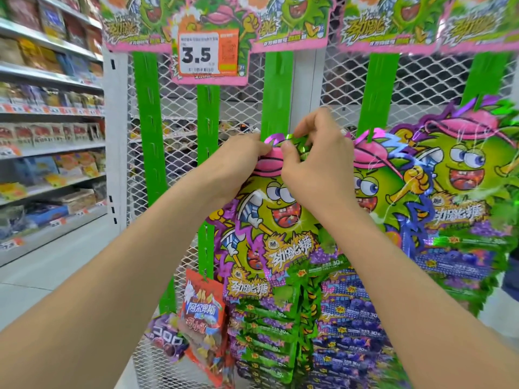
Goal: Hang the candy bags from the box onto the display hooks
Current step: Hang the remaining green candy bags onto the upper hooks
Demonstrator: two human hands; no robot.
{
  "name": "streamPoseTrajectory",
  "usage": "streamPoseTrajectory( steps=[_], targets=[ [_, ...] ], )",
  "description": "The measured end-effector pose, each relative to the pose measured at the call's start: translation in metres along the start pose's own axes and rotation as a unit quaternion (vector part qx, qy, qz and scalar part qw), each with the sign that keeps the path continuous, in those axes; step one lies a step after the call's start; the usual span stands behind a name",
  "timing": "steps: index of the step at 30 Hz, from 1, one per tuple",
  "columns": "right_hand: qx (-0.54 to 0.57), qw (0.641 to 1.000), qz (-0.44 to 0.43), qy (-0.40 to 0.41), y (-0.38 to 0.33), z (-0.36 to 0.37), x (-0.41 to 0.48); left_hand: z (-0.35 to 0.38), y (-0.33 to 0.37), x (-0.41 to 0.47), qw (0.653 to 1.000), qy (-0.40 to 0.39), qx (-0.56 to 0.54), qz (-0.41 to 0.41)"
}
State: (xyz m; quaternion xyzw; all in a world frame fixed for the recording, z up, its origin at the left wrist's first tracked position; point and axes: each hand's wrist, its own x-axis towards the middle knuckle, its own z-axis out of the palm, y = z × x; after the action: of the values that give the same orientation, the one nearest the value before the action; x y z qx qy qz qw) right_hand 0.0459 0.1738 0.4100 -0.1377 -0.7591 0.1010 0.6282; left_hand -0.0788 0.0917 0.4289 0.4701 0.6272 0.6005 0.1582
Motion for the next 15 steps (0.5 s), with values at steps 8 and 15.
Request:
streamPoseTrajectory(
  steps=[8,15],
  targets=[
    [-0.022,0.997,0.019,-0.072,0.002,-0.004,-0.010,-0.007,-0.018,-0.009,0.991,-0.015,0.126,0.047],
    [-0.102,0.989,-0.111,-0.005,0.011,-0.024,-0.069,0.012,-0.058,-0.052,0.880,0.151,0.364,0.263]
  ],
)
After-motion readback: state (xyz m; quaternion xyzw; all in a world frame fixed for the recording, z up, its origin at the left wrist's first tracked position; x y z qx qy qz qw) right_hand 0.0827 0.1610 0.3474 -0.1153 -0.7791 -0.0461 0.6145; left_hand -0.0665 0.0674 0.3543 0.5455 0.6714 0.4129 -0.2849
